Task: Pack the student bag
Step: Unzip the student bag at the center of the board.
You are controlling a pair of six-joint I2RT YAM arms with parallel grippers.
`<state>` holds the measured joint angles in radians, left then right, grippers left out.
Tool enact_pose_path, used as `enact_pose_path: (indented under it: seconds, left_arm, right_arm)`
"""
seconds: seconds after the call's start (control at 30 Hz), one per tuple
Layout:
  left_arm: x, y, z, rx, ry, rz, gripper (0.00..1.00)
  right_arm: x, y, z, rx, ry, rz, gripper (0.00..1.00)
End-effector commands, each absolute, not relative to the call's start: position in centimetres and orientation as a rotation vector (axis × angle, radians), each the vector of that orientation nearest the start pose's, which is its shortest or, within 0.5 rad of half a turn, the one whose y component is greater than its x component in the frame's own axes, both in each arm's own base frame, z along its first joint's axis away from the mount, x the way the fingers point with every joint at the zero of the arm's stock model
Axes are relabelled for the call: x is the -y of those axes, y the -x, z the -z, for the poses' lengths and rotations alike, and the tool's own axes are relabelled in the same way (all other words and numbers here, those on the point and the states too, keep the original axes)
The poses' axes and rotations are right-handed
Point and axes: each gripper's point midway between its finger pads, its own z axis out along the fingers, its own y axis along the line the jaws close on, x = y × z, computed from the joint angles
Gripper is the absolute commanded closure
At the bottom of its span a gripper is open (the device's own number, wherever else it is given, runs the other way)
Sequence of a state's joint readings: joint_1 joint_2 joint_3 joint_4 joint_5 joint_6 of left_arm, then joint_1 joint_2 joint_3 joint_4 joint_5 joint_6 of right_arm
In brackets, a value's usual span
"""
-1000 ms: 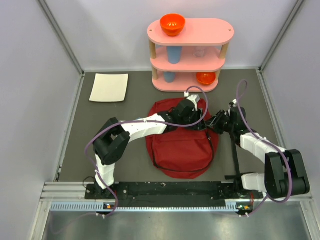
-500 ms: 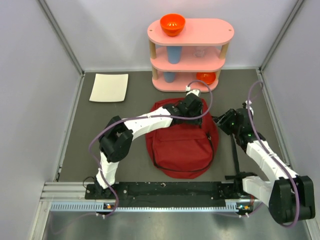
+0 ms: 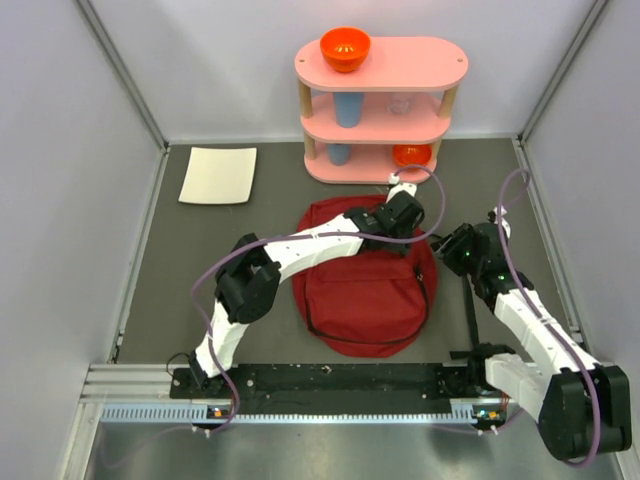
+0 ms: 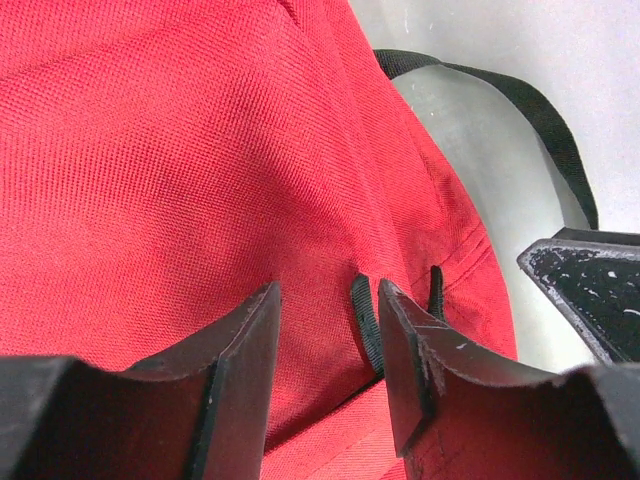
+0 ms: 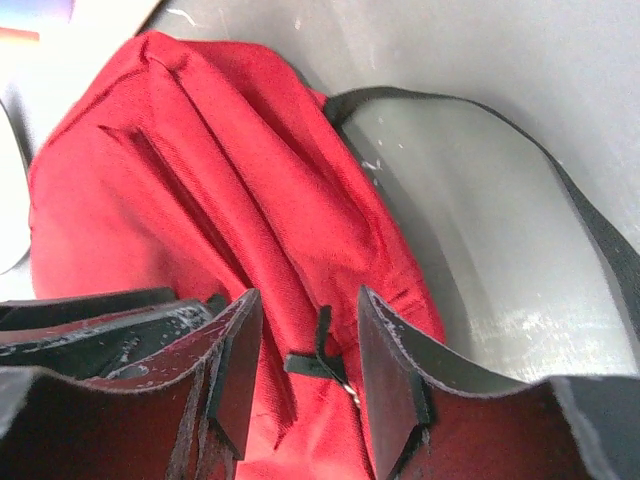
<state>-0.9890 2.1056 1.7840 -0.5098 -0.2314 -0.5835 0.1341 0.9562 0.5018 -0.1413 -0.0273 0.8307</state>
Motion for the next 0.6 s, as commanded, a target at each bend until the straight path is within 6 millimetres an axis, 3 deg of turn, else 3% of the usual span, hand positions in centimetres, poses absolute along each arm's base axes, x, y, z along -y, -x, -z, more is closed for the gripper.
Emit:
enact_pose_path:
  seconds: [0.0,0.37,0.57]
  left_arm:
    - [43.2,-29.6,-6.9,-2.513,-0.478,0.311,0.51]
    - [44.8,-28.0,-6.6,-2.501,-0.548,0.305,0.50]
    - [44.1,-27.9,-4.7,-2.528,-0.554,0.237,0.53]
  right_arm:
    - [-6.8,-29.4,-11.1,-2.083,-0.747,-0.541,0.57]
    - [-6.4,-28.7,-10.5,-2.071,-0.779,-0.525,0.53]
    - [-6.0,-28.3,-10.5,-2.059,-0.795,-0.512,0.52]
